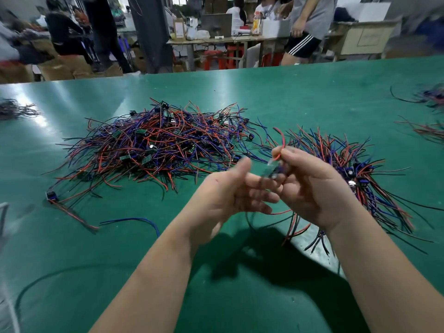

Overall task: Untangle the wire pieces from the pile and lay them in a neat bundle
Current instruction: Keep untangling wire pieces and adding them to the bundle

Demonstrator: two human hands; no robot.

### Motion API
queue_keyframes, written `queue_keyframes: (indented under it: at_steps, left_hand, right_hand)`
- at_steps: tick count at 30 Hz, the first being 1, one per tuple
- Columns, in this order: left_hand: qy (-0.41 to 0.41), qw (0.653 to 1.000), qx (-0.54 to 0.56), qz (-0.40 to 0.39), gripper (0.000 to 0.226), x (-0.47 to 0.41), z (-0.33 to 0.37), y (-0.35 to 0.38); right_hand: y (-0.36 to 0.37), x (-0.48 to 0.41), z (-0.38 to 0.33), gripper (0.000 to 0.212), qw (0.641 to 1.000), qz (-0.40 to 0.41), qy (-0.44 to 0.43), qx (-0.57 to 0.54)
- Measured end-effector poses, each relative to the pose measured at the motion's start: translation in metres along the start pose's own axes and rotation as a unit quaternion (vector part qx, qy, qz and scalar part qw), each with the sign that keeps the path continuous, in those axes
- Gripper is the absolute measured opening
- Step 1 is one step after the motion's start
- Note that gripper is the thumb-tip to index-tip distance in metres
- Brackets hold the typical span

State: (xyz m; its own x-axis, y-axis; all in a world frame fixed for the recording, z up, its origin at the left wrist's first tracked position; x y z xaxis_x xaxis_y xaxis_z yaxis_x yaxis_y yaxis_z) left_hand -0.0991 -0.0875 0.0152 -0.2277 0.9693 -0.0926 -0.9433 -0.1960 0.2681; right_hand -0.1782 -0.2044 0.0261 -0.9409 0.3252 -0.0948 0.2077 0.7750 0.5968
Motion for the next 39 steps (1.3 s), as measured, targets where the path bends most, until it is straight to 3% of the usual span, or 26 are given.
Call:
queue_keyframes:
  at_steps: [3, 6, 8, 10, 12, 16, 20, 23, 30, 38, 39]
  left_hand:
    - [-0.015, 0.998, -0.025, 0.059, 0.02, 0.001, -0.007, 0.003]
    - [0.005, 0.991, -0.01, 0.135, 0.028, 0.001, -0.008, -0.001]
    - [0.052, 0.979, -0.059, 0.186, 0.04, 0.002, -0.006, -0.004]
    - [0.096, 0.967, -0.109, 0.209, 0.032, 0.003, -0.002, -0.004]
    - [0.092, 0.97, -0.1, 0.203, 0.018, 0.003, -0.002, -0.003]
    - [0.005, 0.988, 0.015, 0.155, 0.025, 0.0, -0.005, 0.002]
    - [-0.012, 0.988, 0.019, 0.154, 0.021, 0.0, -0.009, 0.003]
    - [-0.021, 0.988, -0.004, 0.15, 0.013, -0.001, -0.011, 0.002]
    - [-0.059, 0.995, -0.047, 0.071, 0.011, 0.0, -0.015, 0.009]
    - [-0.118, 0.99, -0.049, 0.051, 0.011, 0.003, -0.018, 0.002]
    - [-0.119, 0.99, -0.048, 0.05, 0.012, 0.003, -0.017, 0.001]
  right_hand:
    - [0.0, -0.003, 0.005, 0.009, 0.998, 0.002, 0.016, 0.062]
    - [-0.005, -0.005, 0.002, 0.016, 0.993, 0.053, 0.016, 0.102]
    - [-0.006, -0.004, 0.001, 0.011, 0.992, 0.07, 0.01, 0.108]
    - [-0.005, -0.003, 0.002, 0.007, 0.991, 0.07, 0.005, 0.112]
    - [-0.003, -0.003, 0.004, 0.009, 0.991, 0.067, -0.002, 0.113]
    - [-0.005, -0.004, 0.005, 0.007, 0.99, 0.062, -0.024, 0.125]
    - [-0.006, -0.004, 0.006, 0.006, 0.981, 0.057, -0.026, 0.185]
    - [-0.013, -0.005, 0.003, 0.011, 0.976, 0.101, -0.04, 0.19]
    - [-0.049, 0.002, -0.032, 0.015, 0.957, 0.256, -0.121, 0.066]
    - [-0.059, 0.005, -0.037, 0.018, 0.945, 0.292, -0.136, 0.046]
    - [-0.06, 0.004, -0.038, 0.026, 0.946, 0.297, -0.123, 0.045]
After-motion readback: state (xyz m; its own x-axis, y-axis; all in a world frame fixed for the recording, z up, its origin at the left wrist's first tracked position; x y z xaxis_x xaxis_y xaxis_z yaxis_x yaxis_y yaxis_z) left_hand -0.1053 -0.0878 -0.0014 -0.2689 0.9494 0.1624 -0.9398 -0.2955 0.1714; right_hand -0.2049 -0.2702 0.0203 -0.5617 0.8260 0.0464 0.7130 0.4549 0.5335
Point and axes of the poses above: each hand's wrist, its own x-axis away from the middle knuckle, its own y-axis out of the palm, z = x × y, the point moved 3 cm from there along -x, towards the middle knuckle, and after that the axes turned 10 degrees about -z, right-handed, at the moved point
